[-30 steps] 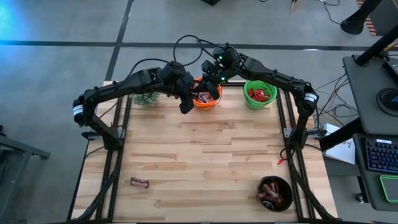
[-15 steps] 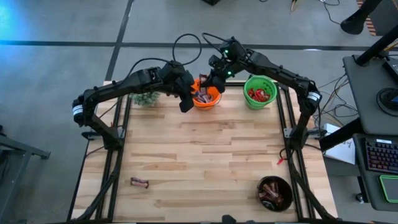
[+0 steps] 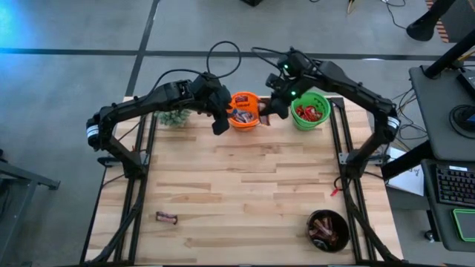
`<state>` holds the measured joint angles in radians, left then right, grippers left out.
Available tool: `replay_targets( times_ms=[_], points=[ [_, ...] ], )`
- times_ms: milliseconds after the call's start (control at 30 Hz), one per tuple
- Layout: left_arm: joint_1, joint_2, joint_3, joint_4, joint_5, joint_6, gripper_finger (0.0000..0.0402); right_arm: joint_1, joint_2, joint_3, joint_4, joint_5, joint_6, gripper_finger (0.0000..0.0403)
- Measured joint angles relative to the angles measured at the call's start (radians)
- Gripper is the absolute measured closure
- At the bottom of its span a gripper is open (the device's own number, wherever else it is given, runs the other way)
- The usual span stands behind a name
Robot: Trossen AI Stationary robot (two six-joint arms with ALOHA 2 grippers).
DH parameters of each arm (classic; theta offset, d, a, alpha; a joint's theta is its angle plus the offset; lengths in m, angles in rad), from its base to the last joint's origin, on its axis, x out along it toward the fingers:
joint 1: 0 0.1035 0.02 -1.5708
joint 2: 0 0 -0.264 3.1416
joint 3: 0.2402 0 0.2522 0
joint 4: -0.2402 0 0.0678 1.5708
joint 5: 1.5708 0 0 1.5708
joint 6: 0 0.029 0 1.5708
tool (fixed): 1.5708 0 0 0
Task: Organize candy in baskets
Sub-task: Put the brown chocolate bar into the black bucket
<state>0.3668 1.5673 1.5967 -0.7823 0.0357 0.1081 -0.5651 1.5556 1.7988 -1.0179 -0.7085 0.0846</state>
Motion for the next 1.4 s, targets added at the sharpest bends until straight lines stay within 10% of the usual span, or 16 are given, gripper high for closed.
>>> replay_targets(
  times_ms=[600,1400],
  points=[
    [0.000,0.000,0.000,-0.005,0.002,0.063,0.0268,0.280,-0.274,0.000,-0.272,0.385,0.338,0.0375],
    [0.000,0.000,0.000,-0.106,0.002,0.040,0.0268,1.022,-0.343,-0.192,-0.378,0.875,1.046,0.0374]
  ],
)
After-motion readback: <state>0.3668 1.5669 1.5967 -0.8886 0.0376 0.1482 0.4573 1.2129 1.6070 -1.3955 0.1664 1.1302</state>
